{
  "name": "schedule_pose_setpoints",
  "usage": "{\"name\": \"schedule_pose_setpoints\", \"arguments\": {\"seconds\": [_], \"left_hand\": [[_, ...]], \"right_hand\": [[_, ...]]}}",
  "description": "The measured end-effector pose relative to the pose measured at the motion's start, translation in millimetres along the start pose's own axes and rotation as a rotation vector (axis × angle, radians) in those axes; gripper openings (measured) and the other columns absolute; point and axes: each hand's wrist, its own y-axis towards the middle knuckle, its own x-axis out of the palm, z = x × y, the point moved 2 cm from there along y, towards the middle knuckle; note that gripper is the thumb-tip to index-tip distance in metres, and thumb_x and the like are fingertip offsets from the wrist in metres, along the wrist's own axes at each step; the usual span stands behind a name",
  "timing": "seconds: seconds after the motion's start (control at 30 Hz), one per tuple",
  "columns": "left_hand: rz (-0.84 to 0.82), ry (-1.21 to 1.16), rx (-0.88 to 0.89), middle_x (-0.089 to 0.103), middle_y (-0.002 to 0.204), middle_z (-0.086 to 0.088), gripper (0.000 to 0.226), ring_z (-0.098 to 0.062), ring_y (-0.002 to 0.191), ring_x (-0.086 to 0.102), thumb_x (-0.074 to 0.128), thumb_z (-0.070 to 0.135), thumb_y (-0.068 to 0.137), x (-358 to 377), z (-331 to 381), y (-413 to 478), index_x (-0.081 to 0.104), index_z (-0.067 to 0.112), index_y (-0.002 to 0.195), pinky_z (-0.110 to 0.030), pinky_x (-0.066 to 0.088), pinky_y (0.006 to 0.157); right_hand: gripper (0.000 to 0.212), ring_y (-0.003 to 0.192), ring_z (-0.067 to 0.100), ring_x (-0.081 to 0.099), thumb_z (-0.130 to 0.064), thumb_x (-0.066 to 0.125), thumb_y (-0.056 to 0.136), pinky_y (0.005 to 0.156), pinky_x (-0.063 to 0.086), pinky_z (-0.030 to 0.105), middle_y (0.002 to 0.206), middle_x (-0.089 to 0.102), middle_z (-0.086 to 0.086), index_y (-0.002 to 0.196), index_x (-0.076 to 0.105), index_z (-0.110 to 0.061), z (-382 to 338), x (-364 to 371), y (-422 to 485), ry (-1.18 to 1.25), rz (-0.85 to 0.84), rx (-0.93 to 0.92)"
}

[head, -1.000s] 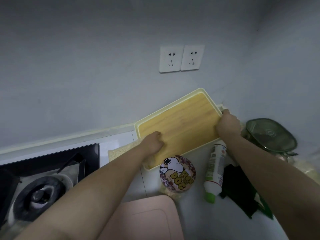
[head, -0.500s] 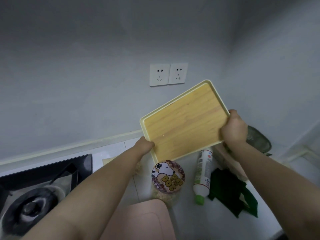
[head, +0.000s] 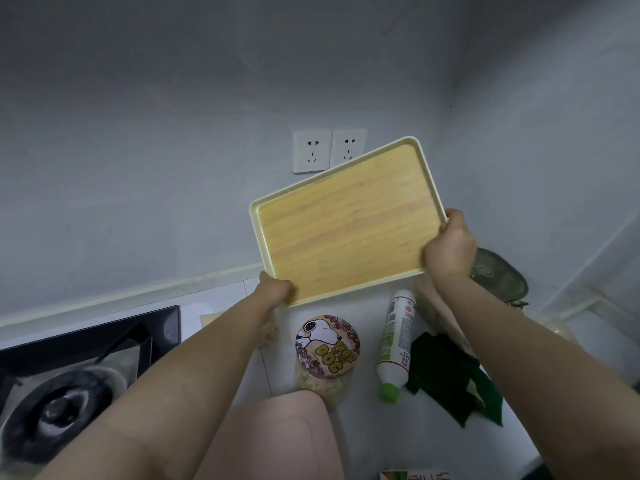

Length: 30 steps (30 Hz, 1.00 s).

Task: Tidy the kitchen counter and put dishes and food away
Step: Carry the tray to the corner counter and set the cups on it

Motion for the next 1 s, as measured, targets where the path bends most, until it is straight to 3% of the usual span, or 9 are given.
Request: {"name": "schedule_pose_setpoints", "arguments": {"seconds": [0.13,0.2,0.33,0.43,0.57,0.67,0.8,0.9,1.0], "left_hand": [[0.094,-0.018,0.110,0.053,0.089,-0.009,0.019,-0.021,0.072,0.047,0.049,0.004,0.087,-14,-4,-4,0.050,0.005,0.106,-0.026,0.036,0.060],[0.128,-0.047,0.129,0.052,0.082,-0.009,0.010,-0.019,0.064,0.044,0.046,0.003,0.087,-26,-6,-10,0.053,0.003,0.094,-0.025,0.033,0.054],[0.185,-0.169,0.174,0.049,0.084,-0.010,0.013,-0.022,0.070,0.045,0.037,0.007,0.092,-47,-8,-18,0.050,0.007,0.088,-0.031,0.041,0.067],[0.230,-0.238,0.156,0.049,0.082,-0.007,0.020,-0.024,0.075,0.048,0.032,0.010,0.095,-61,-11,-32,0.051,0.006,0.100,-0.040,0.049,0.078],[0.319,-0.285,0.116,0.053,0.083,-0.009,0.026,-0.028,0.082,0.051,0.032,0.010,0.095,-78,-18,-55,0.054,0.005,0.107,-0.047,0.052,0.090],[0.364,-0.298,0.144,0.054,0.096,-0.013,0.028,-0.030,0.086,0.052,0.032,0.009,0.096,-107,-32,-78,0.055,0.002,0.110,-0.045,0.053,0.085],[0.417,-0.313,0.164,0.051,0.084,-0.009,0.020,-0.027,0.078,0.049,0.034,0.008,0.094,-154,-52,-107,0.054,0.004,0.093,-0.032,0.048,0.060],[0.454,-0.334,0.142,0.053,0.088,-0.012,0.019,-0.026,0.077,0.049,0.035,0.009,0.094,-194,-78,-133,0.052,0.006,0.088,-0.034,0.049,0.069],[0.520,-0.343,0.128,0.057,0.090,-0.015,0.019,-0.028,0.077,0.053,0.036,0.010,0.092,-239,-113,-166,0.054,0.005,0.090,-0.035,0.049,0.068]], "right_hand": [[0.038,0.094,0.041,0.056,0.005,0.036,0.085,0.076,0.044,0.040,0.102,0.063,0.022,0.118,0.051,-0.007,2,2,-1,0.013,-0.013,0.063],[0.037,0.094,0.041,0.057,0.006,0.037,0.084,0.074,0.044,0.039,0.101,0.064,0.022,0.115,0.052,-0.005,1,0,-5,0.004,-0.026,0.091],[0.036,0.090,0.041,0.058,0.006,0.041,0.079,0.074,0.046,0.041,0.098,0.065,0.022,0.111,0.054,-0.003,-10,-4,-17,0.000,-0.060,0.138],[0.033,0.090,0.039,0.059,0.005,0.042,0.080,0.071,0.048,0.039,0.100,0.064,0.020,0.108,0.054,-0.004,-20,-11,-33,-0.009,-0.092,0.169],[0.023,0.079,0.032,0.052,0.003,0.043,0.083,0.063,0.039,0.032,0.096,0.062,0.018,0.102,0.055,-0.002,-32,-17,-54,-0.030,-0.142,0.195],[0.021,0.077,0.031,0.051,0.000,0.043,0.083,0.066,0.046,0.035,0.094,0.062,0.016,0.100,0.056,-0.003,-49,-20,-79,-0.018,-0.171,0.199],[0.024,0.092,0.039,0.059,-0.002,0.046,0.082,0.071,0.045,0.035,0.101,0.063,0.020,0.102,0.058,-0.003,-74,-14,-116,0.008,-0.215,0.208],[0.024,0.096,0.040,0.059,-0.001,0.047,0.081,0.072,0.042,0.034,0.103,0.063,0.022,0.101,0.059,-0.002,-100,-11,-153,0.033,-0.247,0.198],[0.022,0.095,0.039,0.058,-0.002,0.046,0.082,0.071,0.041,0.033,0.103,0.063,0.022,0.100,0.059,-0.001,-130,-7,-199,0.049,-0.303,0.166]]}}
